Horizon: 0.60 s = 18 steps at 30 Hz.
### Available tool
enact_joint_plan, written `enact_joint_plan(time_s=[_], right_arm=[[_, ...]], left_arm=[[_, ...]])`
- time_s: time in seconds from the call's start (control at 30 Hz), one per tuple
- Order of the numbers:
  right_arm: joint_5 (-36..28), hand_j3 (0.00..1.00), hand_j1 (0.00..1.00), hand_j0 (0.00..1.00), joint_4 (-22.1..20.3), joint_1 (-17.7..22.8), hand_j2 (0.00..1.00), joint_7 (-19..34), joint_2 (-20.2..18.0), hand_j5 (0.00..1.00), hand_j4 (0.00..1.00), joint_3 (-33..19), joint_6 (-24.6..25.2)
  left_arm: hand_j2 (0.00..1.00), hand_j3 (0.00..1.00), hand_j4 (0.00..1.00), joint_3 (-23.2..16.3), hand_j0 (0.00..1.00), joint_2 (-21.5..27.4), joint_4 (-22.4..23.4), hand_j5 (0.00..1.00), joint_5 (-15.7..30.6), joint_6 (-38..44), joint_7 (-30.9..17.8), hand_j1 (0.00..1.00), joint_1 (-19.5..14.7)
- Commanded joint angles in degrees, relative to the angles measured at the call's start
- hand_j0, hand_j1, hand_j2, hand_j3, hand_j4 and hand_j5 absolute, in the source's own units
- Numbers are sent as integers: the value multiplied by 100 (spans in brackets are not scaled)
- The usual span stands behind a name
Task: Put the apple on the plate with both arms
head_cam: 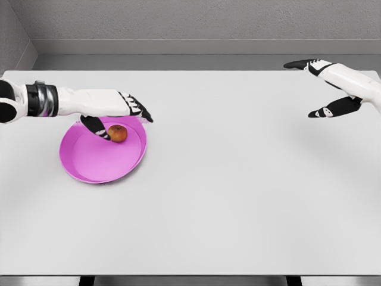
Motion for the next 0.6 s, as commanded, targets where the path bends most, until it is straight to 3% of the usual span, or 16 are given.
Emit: enact_joint_plan(time_s=[0.0, 0.03, 0.13, 0.23, 0.4, 0.57], right_arm=[[-45, 100, 100, 100, -2, 0, 100, -3, -7, 100, 100, -2, 17], [-45, 100, 100, 100, -2, 0, 100, -3, -7, 100, 100, -2, 17], [-45, 100, 100, 100, -11, -9, 100, -3, -7, 100, 100, -2, 17], [-45, 100, 100, 100, -38, -9, 100, -3, -7, 100, 100, -2, 17], [-45, 100, 100, 100, -46, -18, 100, -3, -7, 100, 100, -2, 17], [-45, 100, 100, 100, -46, 62, 100, -3, -7, 100, 100, 7, 17]], left_arm=[[100, 100, 100, 12, 100, -570, -118, 100, 44, 13, 7, 100, -9], [100, 100, 100, 56, 100, -641, 14, 100, 149, 13, 7, 100, -105], [100, 100, 100, 355, 100, -702, 1182, 100, 685, 13, -2, 100, -202], [100, 100, 100, 522, 100, -755, 2061, 100, 791, 13, 7, 100, -211], [100, 100, 100, 530, 100, -738, 2378, 100, 791, 13, 7, 100, -202], [100, 100, 100, 645, 100, -746, 3143, 100, 1046, 13, 7, 100, -202]])
